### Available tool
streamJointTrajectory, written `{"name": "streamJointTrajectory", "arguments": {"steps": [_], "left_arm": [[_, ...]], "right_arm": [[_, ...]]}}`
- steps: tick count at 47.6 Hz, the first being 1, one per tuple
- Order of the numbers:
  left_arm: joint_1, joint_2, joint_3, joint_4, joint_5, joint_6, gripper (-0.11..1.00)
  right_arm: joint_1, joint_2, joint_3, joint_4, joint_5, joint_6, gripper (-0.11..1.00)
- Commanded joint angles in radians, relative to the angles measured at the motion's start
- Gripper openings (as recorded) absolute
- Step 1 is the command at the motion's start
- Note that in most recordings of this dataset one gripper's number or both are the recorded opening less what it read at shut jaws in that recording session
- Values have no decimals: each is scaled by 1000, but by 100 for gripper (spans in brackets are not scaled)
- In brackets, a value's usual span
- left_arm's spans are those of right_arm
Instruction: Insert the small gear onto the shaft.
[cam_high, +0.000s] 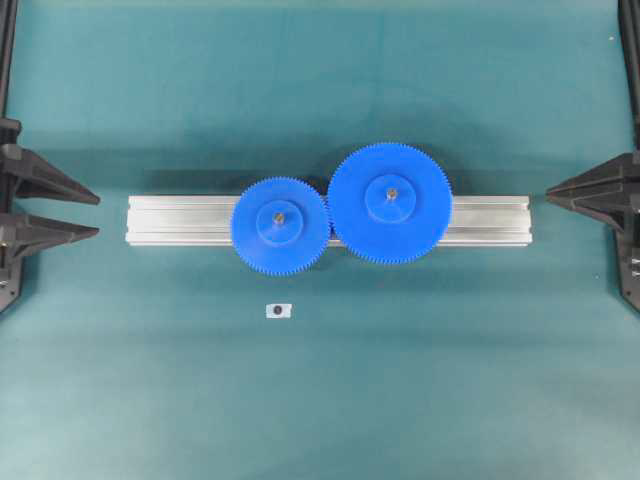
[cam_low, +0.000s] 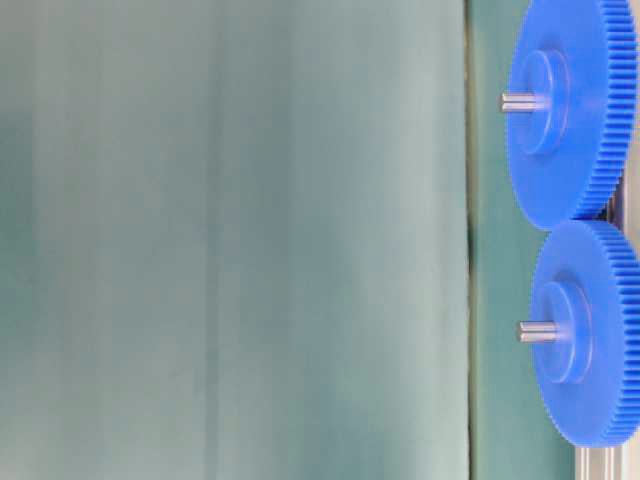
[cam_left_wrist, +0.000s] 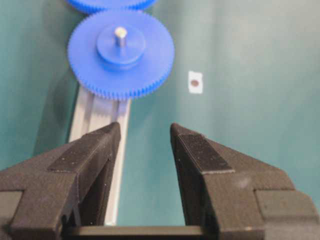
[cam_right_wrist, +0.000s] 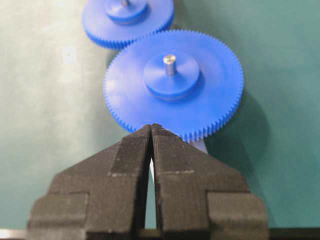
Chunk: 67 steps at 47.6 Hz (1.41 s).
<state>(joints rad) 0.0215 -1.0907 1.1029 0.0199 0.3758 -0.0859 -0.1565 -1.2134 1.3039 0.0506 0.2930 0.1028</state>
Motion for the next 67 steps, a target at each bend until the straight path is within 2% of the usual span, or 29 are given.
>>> {"name": "streamJointTrajectory", "arguments": {"steps": [1, 36, 67], "left_arm": [[-2, -3, -15, 2, -5, -2, 42], [-2, -49, 12, 2, -5, -2, 42], [-3, -54, 41, 2, -5, -2, 42]], "right_arm": [[-5, 6, -9, -2, -6, 6, 7], [-6, -12, 20, -3, -49, 5, 7], [-6, -14, 25, -3, -41, 5, 7]]}}
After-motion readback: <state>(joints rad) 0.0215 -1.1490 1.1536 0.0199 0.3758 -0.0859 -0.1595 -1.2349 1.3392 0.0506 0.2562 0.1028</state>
